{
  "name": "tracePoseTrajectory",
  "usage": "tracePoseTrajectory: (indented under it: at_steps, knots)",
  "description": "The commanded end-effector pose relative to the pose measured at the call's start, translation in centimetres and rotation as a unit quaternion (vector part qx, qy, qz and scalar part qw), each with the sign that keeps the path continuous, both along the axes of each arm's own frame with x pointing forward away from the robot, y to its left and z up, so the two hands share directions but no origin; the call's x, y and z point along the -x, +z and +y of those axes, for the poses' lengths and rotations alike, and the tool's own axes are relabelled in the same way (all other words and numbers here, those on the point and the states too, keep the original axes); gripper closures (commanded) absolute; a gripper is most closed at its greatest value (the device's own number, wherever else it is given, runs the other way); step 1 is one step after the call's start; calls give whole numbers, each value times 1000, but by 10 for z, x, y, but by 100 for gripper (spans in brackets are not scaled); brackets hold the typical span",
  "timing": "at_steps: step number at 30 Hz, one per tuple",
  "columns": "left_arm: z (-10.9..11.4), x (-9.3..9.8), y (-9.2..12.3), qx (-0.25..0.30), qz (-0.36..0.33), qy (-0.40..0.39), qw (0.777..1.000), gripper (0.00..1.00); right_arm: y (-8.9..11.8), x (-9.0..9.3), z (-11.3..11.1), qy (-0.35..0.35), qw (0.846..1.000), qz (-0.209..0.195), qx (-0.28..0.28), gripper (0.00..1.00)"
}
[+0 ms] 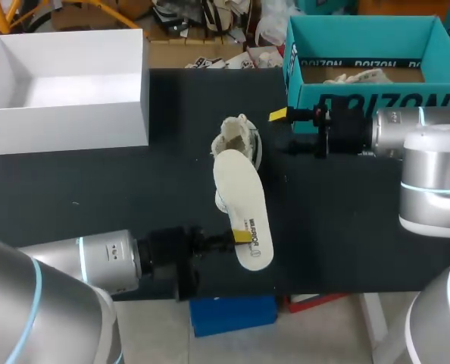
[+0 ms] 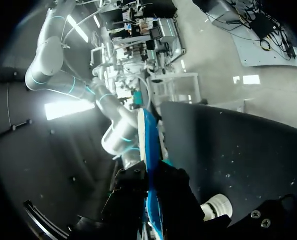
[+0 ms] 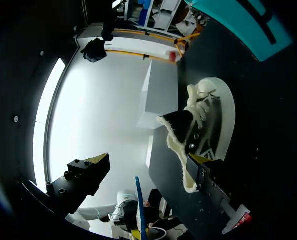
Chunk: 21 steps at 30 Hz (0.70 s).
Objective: Take the shoe out of the shoebox, open the shoe tongue, remove and reinsert the insole, then place the shoe into the shoebox
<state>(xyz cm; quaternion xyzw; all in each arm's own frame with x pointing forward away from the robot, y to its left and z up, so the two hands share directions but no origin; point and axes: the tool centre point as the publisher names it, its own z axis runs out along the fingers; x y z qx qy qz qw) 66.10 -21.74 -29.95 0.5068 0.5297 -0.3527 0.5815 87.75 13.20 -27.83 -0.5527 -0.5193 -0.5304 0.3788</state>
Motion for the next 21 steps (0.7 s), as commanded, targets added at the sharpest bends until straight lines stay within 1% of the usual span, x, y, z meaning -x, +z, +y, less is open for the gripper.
tracePoseTrajectory:
  at_steps: [1,7,10,14,21]
  knots:
    - [-7,-27,-11,34,-14,-17,999,100,0,0,2,-2,1000,0,1,0]
    - [-10,-59,-20,28,-18,-13,999,100,0,0,2,-2,1000,0,1,0]
    - [-12,-76,-22,22,-31,-15,999,100,0,0,2,-2,1000,0,1,0]
    - [-16,-92,-20,20,-44,-23,999,100,0,0,2,-2,1000,0,1,0]
    - [-20,-120,-18,19,-45,-21,999,100,0,0,2,-2,1000,0,1,0]
